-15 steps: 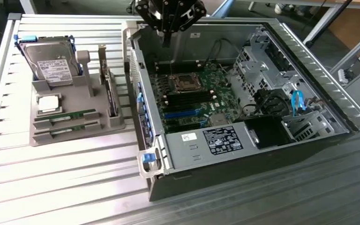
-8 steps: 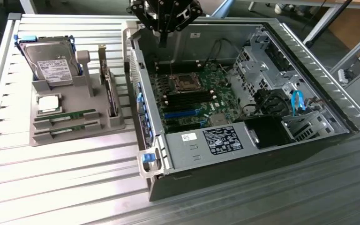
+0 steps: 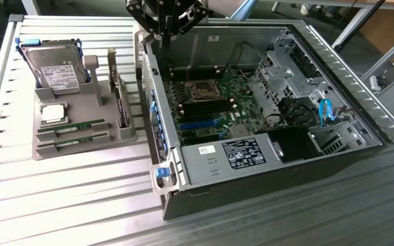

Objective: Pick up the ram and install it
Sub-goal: 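Reach for the ram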

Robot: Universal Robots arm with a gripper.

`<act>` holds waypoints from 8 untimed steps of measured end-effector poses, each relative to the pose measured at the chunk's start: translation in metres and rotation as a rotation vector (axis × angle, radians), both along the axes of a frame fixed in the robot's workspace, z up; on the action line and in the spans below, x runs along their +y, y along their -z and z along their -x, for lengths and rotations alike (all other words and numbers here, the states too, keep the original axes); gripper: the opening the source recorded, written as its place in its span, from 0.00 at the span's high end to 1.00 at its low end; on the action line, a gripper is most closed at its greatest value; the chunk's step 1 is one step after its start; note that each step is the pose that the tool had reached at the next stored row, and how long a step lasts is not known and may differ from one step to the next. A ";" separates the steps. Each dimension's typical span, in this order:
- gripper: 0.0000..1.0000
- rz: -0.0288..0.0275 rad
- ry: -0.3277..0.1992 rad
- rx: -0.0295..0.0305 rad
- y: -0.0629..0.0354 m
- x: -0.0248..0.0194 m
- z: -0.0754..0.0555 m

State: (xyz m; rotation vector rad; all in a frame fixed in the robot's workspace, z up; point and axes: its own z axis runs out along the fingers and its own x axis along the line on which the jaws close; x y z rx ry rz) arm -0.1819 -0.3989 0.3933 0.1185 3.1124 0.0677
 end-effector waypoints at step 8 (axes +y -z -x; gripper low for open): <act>0.91 0.0000 0.000 0.0000 0.0000 0.0000 0.015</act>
